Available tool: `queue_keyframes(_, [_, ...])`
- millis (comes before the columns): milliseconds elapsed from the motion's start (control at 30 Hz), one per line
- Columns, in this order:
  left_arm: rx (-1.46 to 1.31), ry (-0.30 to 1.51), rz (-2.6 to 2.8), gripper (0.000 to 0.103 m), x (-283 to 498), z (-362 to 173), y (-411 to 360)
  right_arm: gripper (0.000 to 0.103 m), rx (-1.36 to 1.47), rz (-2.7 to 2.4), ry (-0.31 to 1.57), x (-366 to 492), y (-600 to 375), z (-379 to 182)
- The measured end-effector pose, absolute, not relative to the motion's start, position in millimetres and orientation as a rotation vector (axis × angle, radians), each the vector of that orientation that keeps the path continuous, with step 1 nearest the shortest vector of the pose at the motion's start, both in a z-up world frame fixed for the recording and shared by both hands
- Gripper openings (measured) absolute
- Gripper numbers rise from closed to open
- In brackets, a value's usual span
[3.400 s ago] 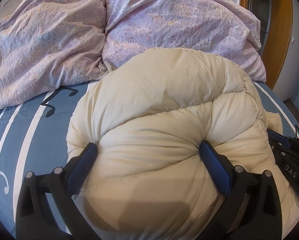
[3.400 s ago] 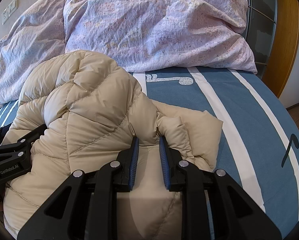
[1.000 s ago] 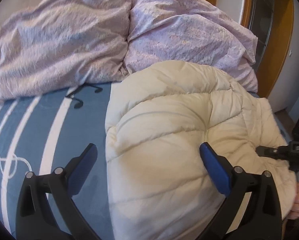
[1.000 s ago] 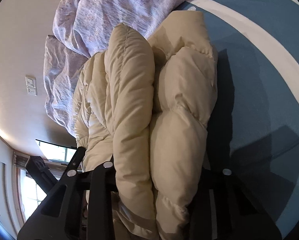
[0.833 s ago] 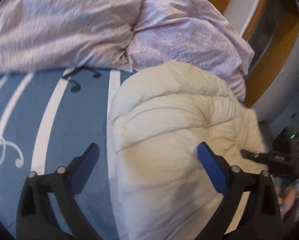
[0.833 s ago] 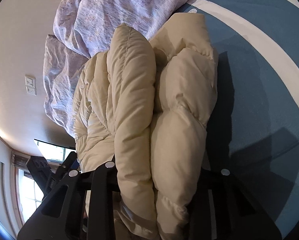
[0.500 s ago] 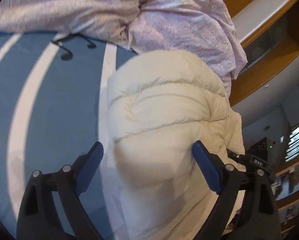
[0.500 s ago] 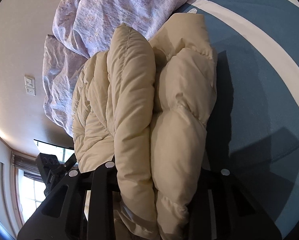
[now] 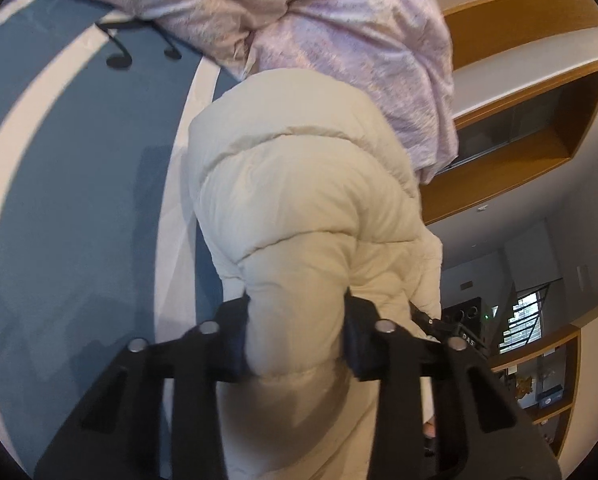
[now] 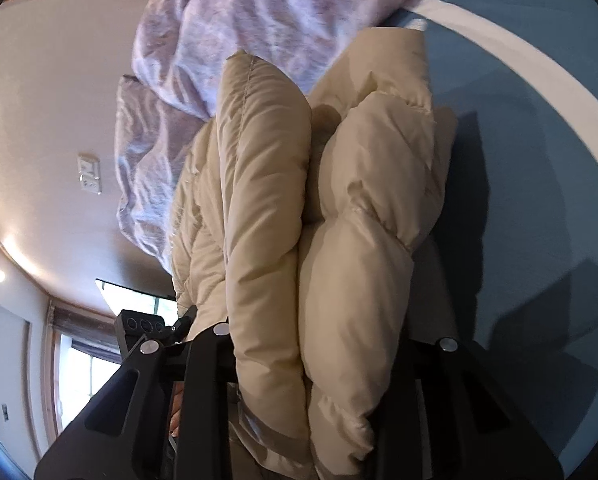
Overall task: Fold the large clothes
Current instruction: 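Lift the jacket edge with the right tool and fold it over while the left tool holds the bundle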
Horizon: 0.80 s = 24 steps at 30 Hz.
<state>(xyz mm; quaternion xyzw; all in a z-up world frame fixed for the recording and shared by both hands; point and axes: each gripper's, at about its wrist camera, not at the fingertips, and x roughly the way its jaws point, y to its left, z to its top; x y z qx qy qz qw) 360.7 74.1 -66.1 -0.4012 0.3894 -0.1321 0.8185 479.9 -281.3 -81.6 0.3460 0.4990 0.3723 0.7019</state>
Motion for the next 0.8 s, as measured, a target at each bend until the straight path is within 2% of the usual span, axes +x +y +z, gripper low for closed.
queue_keyframes(133, [-0.850, 0.763, -0.277, 0.029, 348, -47, 95, 0.026, 0.721, 0.899, 1.098, 484, -246, -61])
queue_keyframes(367, [-0.835, 0.653, -0.221, 0.028, 332, -24, 146, 0.026, 0.612, 0.986, 1.095, 501, -168, -40])
queue_keyframes(600, [-0.840, 0.605, -0.138, 0.028, 326, -28, 196, 0.026, 0.574, 1.030, 1.122, 521, -108, -48])
queue_keyframes(800, [-0.818, 0.642, -0.046, 0.029, 340, -52, 227, 0.026, 0.566, 0.985, 1.152, 532, -95, -70])
